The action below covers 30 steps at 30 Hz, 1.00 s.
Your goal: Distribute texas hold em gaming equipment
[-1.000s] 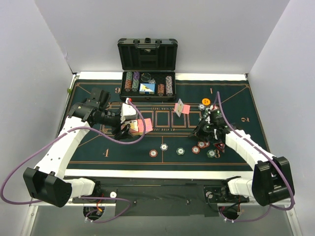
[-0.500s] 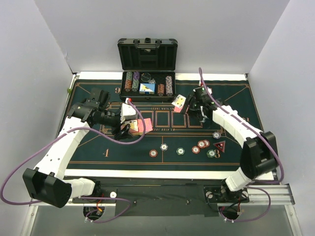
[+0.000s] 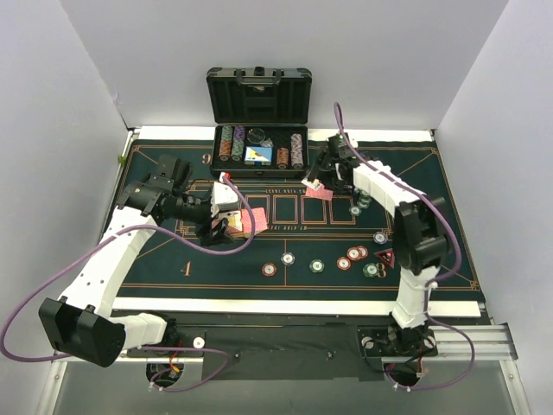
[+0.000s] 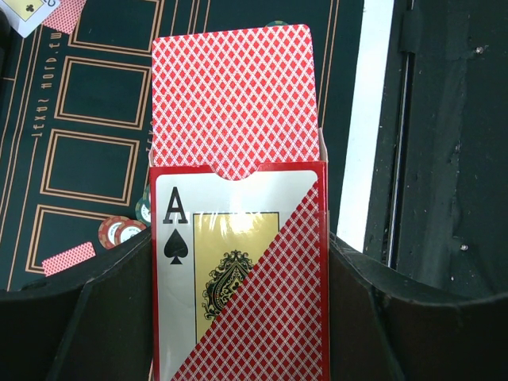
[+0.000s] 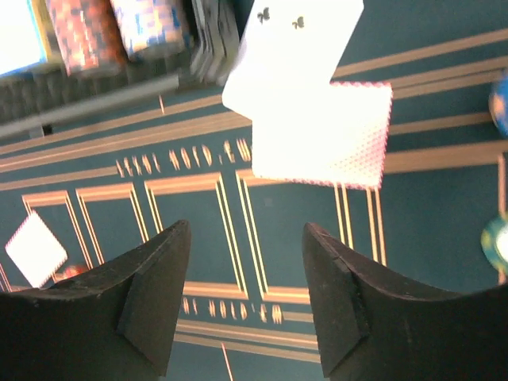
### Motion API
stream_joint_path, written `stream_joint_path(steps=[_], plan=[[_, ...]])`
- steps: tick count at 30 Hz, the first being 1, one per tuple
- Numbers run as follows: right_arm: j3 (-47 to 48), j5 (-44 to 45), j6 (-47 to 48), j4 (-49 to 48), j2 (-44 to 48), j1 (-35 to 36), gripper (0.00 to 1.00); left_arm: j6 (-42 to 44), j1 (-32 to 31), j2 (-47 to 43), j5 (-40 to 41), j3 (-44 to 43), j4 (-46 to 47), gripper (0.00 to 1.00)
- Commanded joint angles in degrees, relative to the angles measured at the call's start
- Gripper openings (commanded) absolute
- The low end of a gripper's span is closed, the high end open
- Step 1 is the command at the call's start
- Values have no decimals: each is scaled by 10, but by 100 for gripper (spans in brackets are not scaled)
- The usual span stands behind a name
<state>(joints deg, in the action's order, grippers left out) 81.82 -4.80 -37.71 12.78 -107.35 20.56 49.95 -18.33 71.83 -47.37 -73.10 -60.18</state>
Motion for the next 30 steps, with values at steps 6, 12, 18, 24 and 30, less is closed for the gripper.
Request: stream_joint_path(steps=[6,12,18,24,30], plan=[[231,2,-17,70,-201,-27,31,4,1,-6,-25,-28,13,11],[269,-57,-75,66,-263,-46,12,11,2,6,-24,-39,7,11],[323,-45,-97,116,-320,-67,6,11,5,15,-25,-49,5,11],[393,0,-104,153,-356,-83,8,12,7,11,-24,-54,0,11],[395,29,-85,161,-341,-94,12,14,11,7,-25,-49,-4,11]])
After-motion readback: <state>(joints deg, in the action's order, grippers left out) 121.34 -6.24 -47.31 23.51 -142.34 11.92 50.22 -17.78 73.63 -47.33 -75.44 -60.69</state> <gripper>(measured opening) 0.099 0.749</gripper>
